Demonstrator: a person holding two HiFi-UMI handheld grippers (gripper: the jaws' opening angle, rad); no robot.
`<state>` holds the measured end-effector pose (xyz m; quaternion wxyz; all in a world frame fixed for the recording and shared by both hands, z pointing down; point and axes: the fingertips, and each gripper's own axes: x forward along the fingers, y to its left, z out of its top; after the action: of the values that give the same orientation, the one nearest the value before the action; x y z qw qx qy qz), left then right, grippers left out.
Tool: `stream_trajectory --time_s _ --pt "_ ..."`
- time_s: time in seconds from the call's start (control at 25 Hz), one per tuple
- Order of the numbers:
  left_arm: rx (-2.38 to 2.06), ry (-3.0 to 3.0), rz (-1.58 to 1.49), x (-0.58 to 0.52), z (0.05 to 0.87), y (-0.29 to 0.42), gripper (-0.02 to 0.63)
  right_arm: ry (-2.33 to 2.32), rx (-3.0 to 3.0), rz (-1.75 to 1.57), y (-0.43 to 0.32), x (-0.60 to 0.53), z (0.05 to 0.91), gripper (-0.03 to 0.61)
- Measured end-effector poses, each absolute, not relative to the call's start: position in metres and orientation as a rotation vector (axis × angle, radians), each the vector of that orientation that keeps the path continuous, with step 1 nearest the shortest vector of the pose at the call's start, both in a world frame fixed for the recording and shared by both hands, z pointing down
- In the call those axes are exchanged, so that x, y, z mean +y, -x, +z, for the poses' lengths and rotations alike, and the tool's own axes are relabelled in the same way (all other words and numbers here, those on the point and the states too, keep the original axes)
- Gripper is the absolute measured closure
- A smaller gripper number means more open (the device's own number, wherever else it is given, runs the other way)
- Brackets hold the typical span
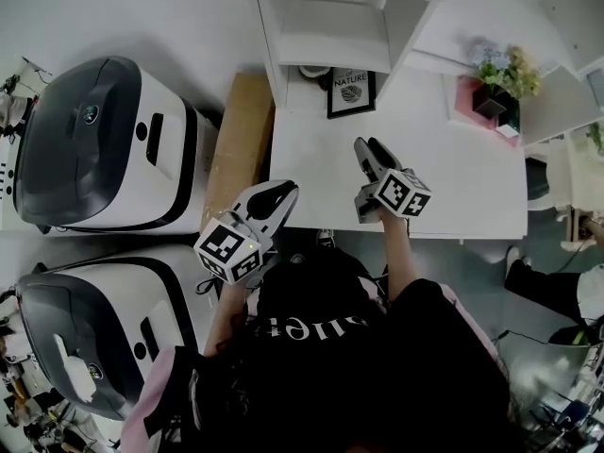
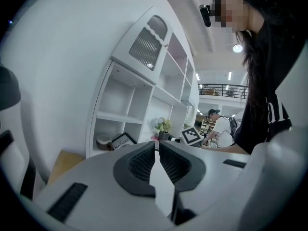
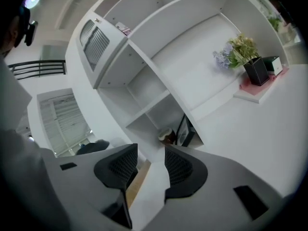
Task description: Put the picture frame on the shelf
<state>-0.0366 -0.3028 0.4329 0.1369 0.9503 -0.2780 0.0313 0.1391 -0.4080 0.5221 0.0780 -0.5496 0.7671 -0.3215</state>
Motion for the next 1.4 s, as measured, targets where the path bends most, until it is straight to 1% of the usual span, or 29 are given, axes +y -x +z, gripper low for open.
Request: stream_trajectory --time_s 0.36,0.6,0.76,1.04,1.4 --pt "-0.727 -2.793 0.002 -0.253 0.413 0.053 0.575 1.571 2.286 -0.809 -0.119 -0.324 0.440 0.420" --pt "-0.629 -2.813 -0.031 -0.219 0.411 0.058 0.575 1.564 2.273 -0.744 -0.091 -0.267 0.409 0.447" --pt "-0.537 -2.833 -0.032 -0.196 0.414 0.052 0.575 1.563 2.278 -0.736 -0.071 -0.234 0.400 0.470" --pt "-0.468 -2.830 -0.038 -0.169 0.416 0.042 0.575 1.546 2.336 -0.731 -0.049 -0.207 0.397 0.490" --pt "-0.585 -2.828 -0.070 -0.147 0.405 0.033 0.575 1.452 2.420 -0.757 -0.051 -0.181 0.396 0.502"
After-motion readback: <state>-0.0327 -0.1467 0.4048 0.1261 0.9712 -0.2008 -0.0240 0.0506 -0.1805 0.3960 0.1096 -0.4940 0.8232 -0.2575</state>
